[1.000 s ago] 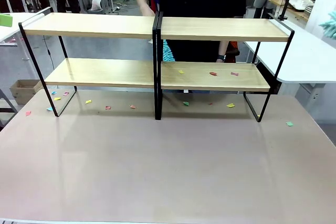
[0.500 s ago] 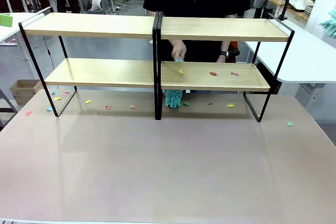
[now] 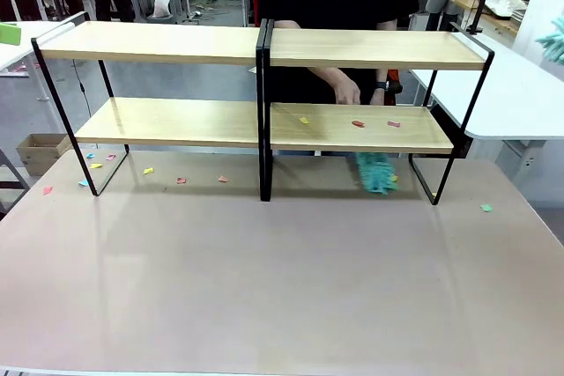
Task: Clean the shelves.
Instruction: Clean another randomly selected level of the Shelf with the Duster.
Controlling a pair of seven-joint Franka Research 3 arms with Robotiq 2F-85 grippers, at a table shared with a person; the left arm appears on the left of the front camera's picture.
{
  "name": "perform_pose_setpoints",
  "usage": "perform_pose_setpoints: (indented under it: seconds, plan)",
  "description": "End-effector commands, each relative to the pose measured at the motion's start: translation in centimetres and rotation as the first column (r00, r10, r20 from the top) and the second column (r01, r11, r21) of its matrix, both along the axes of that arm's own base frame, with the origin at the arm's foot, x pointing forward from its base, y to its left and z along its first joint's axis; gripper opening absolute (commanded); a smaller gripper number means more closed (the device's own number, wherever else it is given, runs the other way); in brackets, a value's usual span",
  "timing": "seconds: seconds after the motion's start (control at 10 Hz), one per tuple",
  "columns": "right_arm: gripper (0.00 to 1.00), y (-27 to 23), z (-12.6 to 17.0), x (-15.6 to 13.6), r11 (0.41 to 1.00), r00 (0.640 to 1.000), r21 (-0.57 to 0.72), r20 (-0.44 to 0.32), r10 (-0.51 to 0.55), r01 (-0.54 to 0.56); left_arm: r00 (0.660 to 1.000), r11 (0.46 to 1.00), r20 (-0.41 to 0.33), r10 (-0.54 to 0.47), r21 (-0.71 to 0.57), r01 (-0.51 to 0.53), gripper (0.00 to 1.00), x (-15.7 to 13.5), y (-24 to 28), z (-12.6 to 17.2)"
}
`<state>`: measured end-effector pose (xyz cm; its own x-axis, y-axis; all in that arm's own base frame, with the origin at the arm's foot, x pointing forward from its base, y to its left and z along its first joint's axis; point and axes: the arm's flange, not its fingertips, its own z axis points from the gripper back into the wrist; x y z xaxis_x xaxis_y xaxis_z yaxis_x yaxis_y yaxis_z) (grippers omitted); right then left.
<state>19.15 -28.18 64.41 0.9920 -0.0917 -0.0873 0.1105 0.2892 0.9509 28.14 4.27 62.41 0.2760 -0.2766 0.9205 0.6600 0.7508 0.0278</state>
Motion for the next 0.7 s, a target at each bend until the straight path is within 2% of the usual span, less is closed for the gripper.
perform_pose_setpoints:
  seconds: [0.0,0.1,0.2,0.3,0.4,0.5,0.6]
  plan:
    - [0.12,0.0,0.0,0.0,1.0,1.0,0.0,0.0,0.0,0.0,1.0,1.0,-0.003,-0.004,0.002,0.004,1.0,0.0,0.0,0.0]
    - [0.12,3.0,0.2,0.1,0.996,0.992,-0.046,0.099,0.075,-0.071,1.0,1.0,-0.003,-0.004,0.002,0.004,1.0,0.0,0.0,0.0]
    - [0.12,6.5,0.3,0.2,0.982,0.972,-0.1,0.154,0.177,-0.163,1.0,1.0,-0.003,-0.004,0.002,0.004,1.0,0.0,0.0,0.0]
    - [0.12,10.8,0.3,-0.1,0.939,0.922,-0.187,0.211,0.326,-0.289,1.0,1.0,-0.003,-0.004,0.002,0.004,1.0,0.0,0.0,0.0]
    - [0.12,14.5,0.4,-0.8,0.883,0.858,-0.208,0.225,0.462,-0.421,1.0,1.0,-0.003,-0.004,0.002,0.004,1.0,0.0,0.0,0.0]
    - [0.12,18.5,-0.6,-1.9,0.795,0.784,-0.277,0.179,0.594,-0.539,1.0,1.0,-0.003,-0.004,0.002,0.004,1.0,0.0,0.0,0.0]
    - [0.12,21.5,-2.0,-2.9,0.722,0.73,-0.329,0.124,0.672,-0.608,1.0,1.0,-0.003,-0.004,0.002,0.004,1.0,0.0,0.0,0.0]
